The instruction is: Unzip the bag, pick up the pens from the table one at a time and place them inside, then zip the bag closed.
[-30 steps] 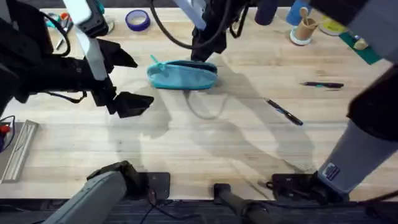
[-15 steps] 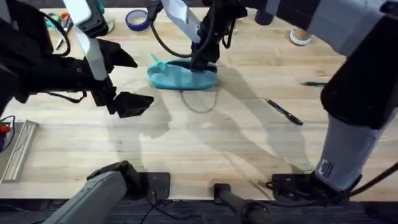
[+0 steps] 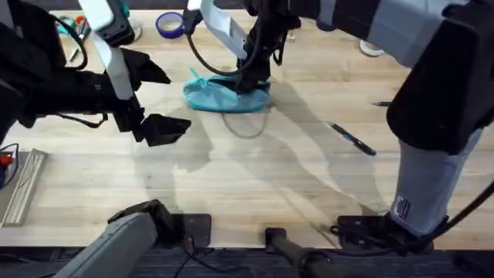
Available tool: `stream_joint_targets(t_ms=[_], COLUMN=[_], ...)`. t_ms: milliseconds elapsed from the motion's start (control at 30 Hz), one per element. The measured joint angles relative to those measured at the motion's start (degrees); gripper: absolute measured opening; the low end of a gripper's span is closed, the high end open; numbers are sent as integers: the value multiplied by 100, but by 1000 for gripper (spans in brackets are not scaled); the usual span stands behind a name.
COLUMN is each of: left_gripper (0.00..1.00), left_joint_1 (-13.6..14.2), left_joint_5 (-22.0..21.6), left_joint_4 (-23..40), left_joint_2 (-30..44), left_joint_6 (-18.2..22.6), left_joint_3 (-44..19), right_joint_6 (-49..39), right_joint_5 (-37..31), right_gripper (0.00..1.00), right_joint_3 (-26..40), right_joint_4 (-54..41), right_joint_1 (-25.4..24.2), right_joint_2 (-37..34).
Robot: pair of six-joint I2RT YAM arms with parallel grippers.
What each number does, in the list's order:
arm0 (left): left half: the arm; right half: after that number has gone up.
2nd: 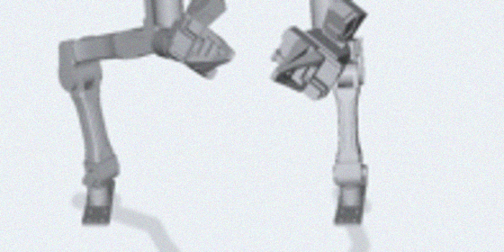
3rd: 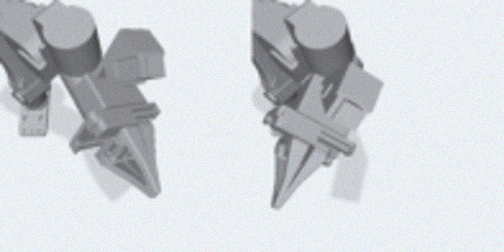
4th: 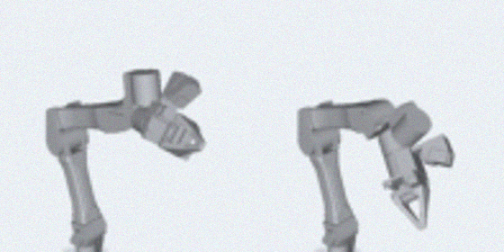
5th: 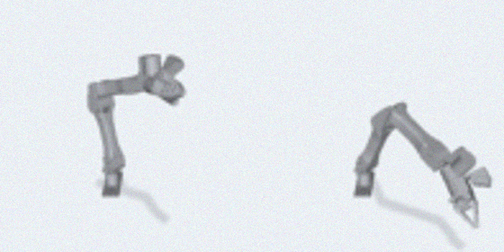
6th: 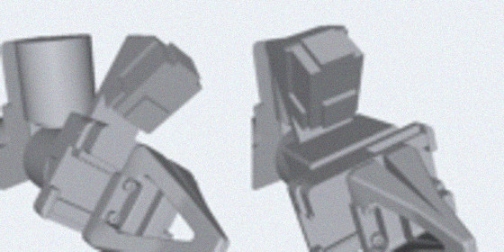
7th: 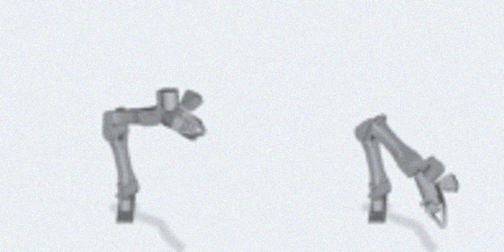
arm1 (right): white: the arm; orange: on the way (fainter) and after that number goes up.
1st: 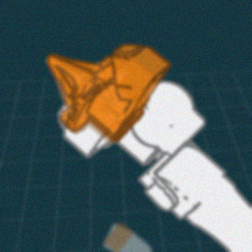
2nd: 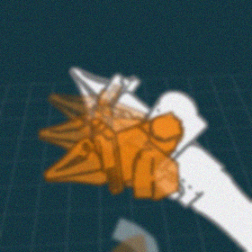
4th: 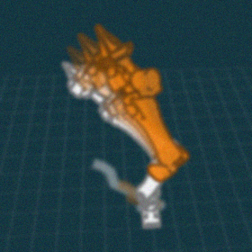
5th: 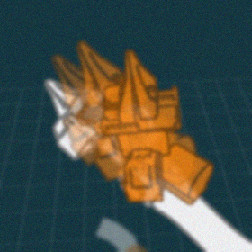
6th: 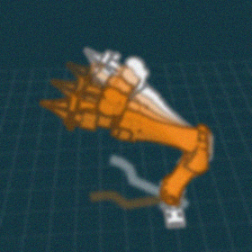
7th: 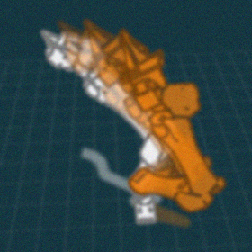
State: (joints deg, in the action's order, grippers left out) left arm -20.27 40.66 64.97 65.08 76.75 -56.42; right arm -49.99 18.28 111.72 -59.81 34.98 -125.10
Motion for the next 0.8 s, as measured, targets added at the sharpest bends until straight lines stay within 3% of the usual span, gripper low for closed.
stream_joint_targets(t_ms=[133,167,333,367,800], left_gripper=[995,995,993,993,993], left_joint_1=[0,0,0,0,0], left_joint_5=[0,0,0,0,0], left_joint_4=[0,0,0,0,0], left_joint_2=[0,0,0,0,0], left_joint_6=[0,0,0,0,0], left_joint_3=[0,0,0,0,0], right_joint_6=[1,-3,-1,-4,-3], right_joint_5=[-1,-1,-20,-19,-21], right_gripper=[136,204,915,976,995], right_joint_3=[0,0,0,0,0], right_joint_4=[0,-2,2,2,2], right_joint_1=[0,0,0,0,0], right_joint_2=[0,0,-1,0,-2])
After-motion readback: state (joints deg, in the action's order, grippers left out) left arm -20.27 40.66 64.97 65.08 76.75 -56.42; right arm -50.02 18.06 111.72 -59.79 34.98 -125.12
